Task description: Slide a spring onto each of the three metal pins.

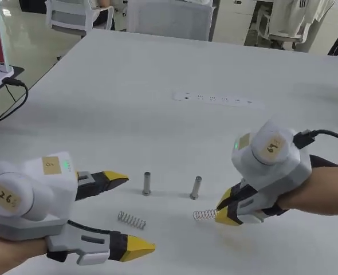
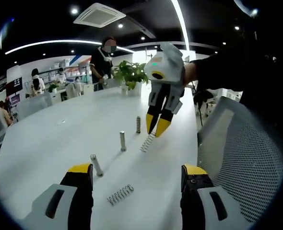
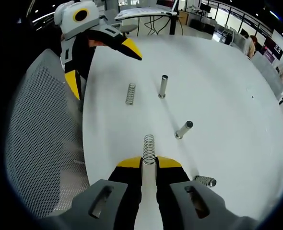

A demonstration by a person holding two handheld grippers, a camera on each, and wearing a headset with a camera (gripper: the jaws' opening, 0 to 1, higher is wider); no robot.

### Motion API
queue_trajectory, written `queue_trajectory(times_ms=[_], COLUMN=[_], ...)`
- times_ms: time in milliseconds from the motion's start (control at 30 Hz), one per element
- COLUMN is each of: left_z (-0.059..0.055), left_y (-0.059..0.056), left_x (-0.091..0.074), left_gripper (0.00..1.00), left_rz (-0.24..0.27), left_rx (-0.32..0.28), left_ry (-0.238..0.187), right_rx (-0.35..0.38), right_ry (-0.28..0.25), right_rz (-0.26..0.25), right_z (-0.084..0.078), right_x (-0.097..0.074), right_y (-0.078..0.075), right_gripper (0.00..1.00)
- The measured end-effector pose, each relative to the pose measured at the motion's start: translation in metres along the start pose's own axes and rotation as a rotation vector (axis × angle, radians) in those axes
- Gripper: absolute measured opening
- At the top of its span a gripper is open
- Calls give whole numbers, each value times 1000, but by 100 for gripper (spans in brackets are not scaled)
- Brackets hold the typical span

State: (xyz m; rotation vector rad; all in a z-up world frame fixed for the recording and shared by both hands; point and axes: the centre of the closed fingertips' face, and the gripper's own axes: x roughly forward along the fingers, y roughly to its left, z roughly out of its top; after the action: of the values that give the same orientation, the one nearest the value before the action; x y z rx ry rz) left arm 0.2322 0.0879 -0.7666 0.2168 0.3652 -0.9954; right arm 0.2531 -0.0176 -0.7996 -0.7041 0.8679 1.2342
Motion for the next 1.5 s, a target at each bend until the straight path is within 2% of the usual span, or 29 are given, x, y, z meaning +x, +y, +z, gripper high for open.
queue_trajectory(times_ms=[167, 267, 433, 567, 767, 1033, 1500], left_z=[5, 8, 14, 14, 19, 21, 24], left_y=[-2, -7, -16, -20, -28, -35, -39], left_x=[1, 3, 7, 11, 15, 18, 21], left_gripper=[66, 62, 54, 50, 43, 29, 7], left_rz=[-15, -39, -75, -96, -124, -150, -156], left_rx=[8, 21, 58, 71, 105, 152, 211], left_ry=[-14, -21, -32, -23, -30, -30, -39], right_rx=[-11, -33, -64, -93, -118, -142, -158], right_ry=[-31, -42, -67, -78, -91, -87, -84], right_rz=[19, 18, 38, 49, 75, 92, 104], right_z=[13, 21, 36, 47, 58, 64, 68], right_x=[-12, -17, -23, -27, -31, -31, -34], right_y=[9, 14, 27, 35, 45, 52, 58], right_gripper=[8, 8, 8, 8, 8, 8, 8])
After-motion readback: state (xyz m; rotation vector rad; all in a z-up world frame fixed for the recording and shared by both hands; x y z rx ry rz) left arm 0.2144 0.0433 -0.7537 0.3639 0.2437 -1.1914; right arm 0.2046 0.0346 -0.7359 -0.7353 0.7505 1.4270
